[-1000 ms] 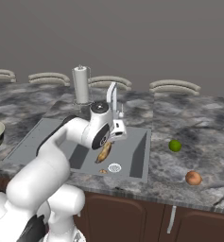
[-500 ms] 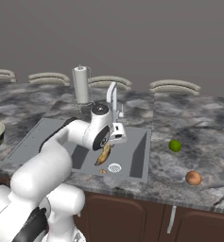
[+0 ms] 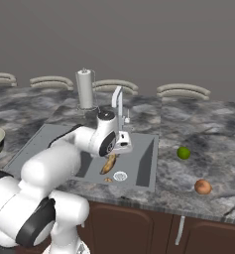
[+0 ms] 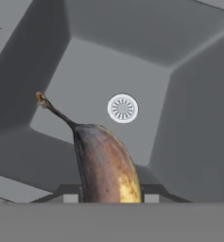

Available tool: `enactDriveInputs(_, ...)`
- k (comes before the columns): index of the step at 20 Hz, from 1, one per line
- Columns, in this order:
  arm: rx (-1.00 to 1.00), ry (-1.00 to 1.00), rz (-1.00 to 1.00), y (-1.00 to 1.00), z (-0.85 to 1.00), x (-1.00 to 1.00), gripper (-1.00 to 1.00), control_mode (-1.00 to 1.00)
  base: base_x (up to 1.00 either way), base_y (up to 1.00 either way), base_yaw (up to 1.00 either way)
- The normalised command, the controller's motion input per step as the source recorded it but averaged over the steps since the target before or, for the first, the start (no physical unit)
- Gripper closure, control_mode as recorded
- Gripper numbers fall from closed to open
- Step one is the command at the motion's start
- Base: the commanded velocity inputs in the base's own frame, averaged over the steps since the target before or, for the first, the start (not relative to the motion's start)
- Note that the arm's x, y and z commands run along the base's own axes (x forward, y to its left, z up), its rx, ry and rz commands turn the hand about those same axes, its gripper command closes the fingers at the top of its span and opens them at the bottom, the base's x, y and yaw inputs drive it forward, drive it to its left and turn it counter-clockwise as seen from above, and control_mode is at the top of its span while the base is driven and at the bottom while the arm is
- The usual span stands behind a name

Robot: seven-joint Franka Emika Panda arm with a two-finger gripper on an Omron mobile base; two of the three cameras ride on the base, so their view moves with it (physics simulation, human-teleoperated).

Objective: There is a mixed pile of frozen fruits and vegetables on the counter. Locate all the frozen vegetables and place the items in a bowl on the counter. Take all the frozen fruits and defrost them in a running sink.

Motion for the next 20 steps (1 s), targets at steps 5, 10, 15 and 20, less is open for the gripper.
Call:
enactDriveInputs(5,0.00,0.08,0.00,0.00,-0.16,0.22,1.00,-1.00,0.00,0.00,0.00)
enactDriveInputs(10,0.00,0.07,0.00,0.00,-0.16,0.16,1.00,-1.00,0.00,0.00,0.00)
enactDriveInputs(15,0.00,0.04,0.00,0.00,-0.20,0.08,1.00,-1.00,0.00,0.00,0.00)
enactDriveInputs(20,0.00,0.00,0.00,0.04,-0.20,0.09,1.00,-1.00,0.00,0.00,0.00)
